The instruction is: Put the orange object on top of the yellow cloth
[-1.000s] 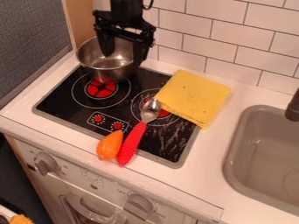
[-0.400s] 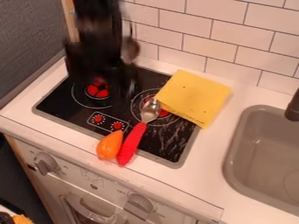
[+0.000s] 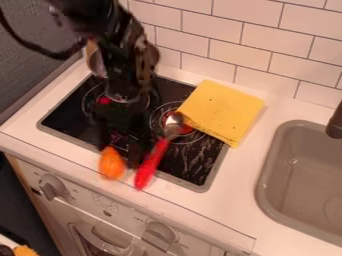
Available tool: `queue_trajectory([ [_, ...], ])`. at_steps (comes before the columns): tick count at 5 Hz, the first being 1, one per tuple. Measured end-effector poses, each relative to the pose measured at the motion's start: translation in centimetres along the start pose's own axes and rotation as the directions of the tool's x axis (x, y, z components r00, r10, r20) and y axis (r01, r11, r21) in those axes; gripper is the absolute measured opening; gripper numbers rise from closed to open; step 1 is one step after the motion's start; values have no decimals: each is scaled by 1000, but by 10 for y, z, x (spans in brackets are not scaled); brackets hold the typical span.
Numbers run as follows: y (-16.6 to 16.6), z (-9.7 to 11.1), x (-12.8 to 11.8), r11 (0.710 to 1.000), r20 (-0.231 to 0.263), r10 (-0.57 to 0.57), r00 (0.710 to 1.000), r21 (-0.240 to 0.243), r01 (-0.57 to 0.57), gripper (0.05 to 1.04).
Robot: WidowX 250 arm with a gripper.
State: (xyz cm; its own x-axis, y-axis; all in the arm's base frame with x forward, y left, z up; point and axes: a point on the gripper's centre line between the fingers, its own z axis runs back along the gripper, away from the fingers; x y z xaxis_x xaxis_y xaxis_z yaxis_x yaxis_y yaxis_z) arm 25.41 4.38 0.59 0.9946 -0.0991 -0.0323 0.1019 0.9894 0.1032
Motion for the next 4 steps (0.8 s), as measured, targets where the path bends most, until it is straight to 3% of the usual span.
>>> queue_trajectory([
  [1, -16, -1, 1, 999, 14, -35, 999, 2, 35, 949],
  [2, -24, -1, -1, 999, 22, -44, 999, 2, 44, 792],
  [3, -25, -1, -2, 999, 22, -43, 999, -5, 43, 765],
  [4, -24, -1, -5, 999, 20, -42, 999, -10, 42, 490],
])
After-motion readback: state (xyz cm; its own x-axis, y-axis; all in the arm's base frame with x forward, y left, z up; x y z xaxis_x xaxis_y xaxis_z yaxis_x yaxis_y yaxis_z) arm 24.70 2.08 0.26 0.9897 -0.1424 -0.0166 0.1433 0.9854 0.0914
